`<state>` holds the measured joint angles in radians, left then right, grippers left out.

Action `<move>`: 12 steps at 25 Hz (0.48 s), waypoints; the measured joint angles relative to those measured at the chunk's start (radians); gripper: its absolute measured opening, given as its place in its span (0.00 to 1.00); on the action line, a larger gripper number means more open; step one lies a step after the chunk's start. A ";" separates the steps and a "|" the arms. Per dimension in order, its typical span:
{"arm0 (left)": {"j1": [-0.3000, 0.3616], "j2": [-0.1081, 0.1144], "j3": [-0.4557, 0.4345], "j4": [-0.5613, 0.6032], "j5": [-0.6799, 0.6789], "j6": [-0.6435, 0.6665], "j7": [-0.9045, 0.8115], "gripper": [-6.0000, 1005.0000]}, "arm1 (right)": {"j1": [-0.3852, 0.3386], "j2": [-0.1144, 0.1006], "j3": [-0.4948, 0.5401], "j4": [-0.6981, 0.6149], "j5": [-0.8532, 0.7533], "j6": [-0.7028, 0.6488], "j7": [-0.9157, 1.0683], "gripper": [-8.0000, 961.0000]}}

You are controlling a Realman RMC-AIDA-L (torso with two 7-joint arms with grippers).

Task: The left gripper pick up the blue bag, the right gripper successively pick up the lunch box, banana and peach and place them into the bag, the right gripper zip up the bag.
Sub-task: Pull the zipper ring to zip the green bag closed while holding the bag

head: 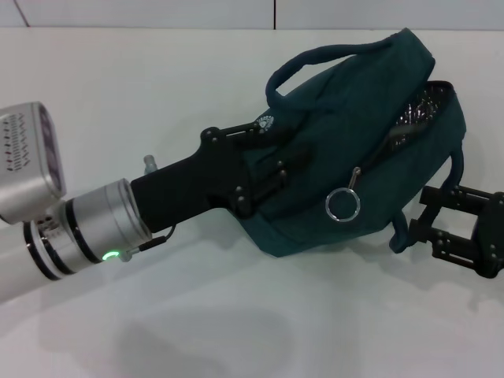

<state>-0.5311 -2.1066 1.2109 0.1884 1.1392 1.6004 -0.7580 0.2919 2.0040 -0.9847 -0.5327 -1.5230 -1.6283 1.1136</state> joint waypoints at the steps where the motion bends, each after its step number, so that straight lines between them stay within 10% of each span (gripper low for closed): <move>1: -0.005 0.000 0.002 -0.003 0.000 -0.002 0.001 0.37 | 0.003 0.001 0.000 0.002 0.001 0.006 0.000 0.62; 12: -0.036 -0.001 0.004 -0.052 -0.001 -0.006 0.041 0.23 | 0.046 0.007 0.007 0.005 0.048 0.055 -0.001 0.62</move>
<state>-0.5674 -2.1077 1.2150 0.1366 1.1384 1.5944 -0.7168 0.3381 2.0109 -0.9773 -0.5281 -1.4752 -1.5733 1.1130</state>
